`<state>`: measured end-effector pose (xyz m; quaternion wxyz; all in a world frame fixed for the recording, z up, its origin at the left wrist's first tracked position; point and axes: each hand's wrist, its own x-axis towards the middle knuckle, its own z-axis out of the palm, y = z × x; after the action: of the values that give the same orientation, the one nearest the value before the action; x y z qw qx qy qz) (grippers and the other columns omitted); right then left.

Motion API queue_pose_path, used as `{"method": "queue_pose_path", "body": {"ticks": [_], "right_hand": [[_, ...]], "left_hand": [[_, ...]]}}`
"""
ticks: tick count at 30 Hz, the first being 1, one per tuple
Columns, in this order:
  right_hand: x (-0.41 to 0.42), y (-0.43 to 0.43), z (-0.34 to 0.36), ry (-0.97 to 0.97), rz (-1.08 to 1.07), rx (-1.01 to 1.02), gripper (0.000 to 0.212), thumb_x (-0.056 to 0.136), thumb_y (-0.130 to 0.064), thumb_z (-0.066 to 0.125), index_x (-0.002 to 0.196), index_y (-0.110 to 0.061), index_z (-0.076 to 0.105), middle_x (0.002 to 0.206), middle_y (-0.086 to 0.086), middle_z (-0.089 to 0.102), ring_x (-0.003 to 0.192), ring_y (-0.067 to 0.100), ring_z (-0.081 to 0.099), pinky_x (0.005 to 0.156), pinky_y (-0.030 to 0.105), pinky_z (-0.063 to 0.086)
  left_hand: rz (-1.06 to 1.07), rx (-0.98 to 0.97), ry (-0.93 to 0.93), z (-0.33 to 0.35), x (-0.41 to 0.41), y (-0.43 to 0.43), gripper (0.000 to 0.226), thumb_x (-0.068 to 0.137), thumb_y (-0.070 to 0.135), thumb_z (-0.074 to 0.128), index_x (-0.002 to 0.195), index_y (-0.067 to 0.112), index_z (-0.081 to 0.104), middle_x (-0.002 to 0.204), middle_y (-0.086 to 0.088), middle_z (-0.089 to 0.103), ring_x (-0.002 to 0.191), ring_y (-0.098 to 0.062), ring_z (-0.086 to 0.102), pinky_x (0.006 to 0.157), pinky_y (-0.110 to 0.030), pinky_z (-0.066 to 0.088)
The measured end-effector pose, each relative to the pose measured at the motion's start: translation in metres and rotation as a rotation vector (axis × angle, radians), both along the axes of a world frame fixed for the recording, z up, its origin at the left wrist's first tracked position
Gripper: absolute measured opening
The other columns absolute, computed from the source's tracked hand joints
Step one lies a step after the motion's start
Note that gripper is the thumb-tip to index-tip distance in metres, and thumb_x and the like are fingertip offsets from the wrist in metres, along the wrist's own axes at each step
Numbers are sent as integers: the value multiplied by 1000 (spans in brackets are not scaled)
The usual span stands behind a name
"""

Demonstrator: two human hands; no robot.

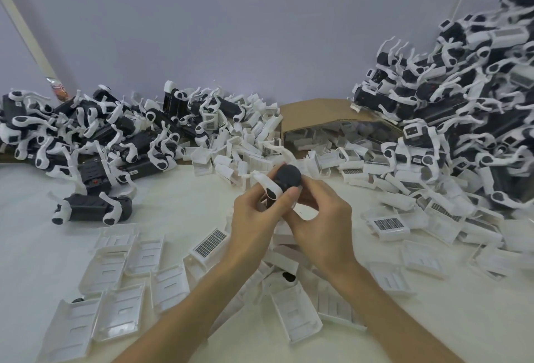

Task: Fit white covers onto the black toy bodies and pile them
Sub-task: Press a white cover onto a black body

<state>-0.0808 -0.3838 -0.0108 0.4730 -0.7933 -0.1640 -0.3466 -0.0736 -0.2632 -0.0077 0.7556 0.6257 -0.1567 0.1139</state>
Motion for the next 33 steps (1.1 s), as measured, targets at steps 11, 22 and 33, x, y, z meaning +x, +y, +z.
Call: {"method": "queue_pose_path", "body": {"ticks": [11, 22, 33], "right_hand": [[-3, 5, 7, -38, -7, 4, 40, 78, -20, 86, 113, -11, 71, 95, -1, 69, 91, 13, 70, 82, 30, 58], [-4, -9, 2, 50, 155, -147, 67, 75, -17, 87, 137, -15, 61, 121, -10, 67, 112, 2, 63, 99, 18, 48], [18, -58, 12, 349, -349, -96, 42, 94, -12, 66, 133, -20, 54, 134, 0, 57, 122, 16, 56, 96, 21, 44]], "left_hand": [[108, -97, -11, 4, 2, 2, 21, 79, 34, 75, 83, 13, 75, 70, -2, 69, 62, -11, 59, 59, -18, 46], [381, -268, 63, 20, 21, 41, 14, 93, 19, 70, 80, 18, 66, 59, 15, 65, 56, 4, 56, 52, -10, 45], [234, -473, 341, 20, 22, 40, 18, 94, 34, 68, 87, 17, 65, 93, -10, 65, 90, -31, 53, 77, -42, 41]]}}
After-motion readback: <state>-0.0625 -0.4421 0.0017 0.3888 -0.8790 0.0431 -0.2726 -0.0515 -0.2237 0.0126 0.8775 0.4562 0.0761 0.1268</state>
